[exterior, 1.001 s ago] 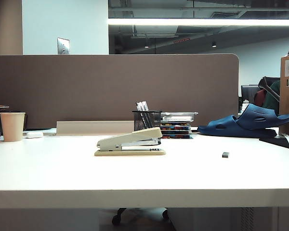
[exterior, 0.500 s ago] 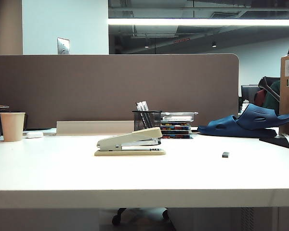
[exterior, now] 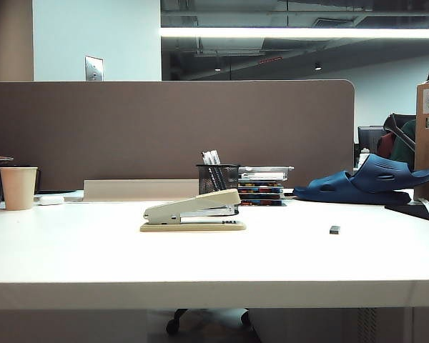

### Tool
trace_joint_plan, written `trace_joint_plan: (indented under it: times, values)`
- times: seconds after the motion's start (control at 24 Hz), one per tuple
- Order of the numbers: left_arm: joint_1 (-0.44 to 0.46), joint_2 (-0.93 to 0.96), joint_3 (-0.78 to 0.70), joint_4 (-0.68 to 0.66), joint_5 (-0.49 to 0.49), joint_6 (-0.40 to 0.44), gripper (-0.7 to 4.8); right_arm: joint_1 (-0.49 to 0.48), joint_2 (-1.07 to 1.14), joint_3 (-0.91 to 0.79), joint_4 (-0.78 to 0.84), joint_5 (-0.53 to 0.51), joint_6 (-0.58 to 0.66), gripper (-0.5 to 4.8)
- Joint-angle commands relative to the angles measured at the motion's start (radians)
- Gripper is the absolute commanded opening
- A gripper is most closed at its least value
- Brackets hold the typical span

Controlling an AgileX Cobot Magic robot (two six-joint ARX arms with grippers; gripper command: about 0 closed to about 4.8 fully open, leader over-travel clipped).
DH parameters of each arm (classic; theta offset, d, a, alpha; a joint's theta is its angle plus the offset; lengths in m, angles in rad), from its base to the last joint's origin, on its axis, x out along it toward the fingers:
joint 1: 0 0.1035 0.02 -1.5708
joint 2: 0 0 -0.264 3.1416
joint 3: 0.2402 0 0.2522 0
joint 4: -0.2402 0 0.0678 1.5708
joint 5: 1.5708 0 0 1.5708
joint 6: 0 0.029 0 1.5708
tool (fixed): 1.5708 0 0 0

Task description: Press the stapler down.

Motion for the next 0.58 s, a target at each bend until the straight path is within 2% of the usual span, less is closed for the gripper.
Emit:
trace_joint_plan:
  times: [0.04,0.58]
  values:
    - [0.001,0.0,0.001,0.01,0.004,-0.003,-0.05,0.001,0.0,-0.005,0.008,-0.003,0.005,-0.09]
    - [0.002,0.0,0.001,-0.005,0.003,-0.003,-0.05,0.001,0.0,-0.005,-0.014,-0.003,0.005,-0.09]
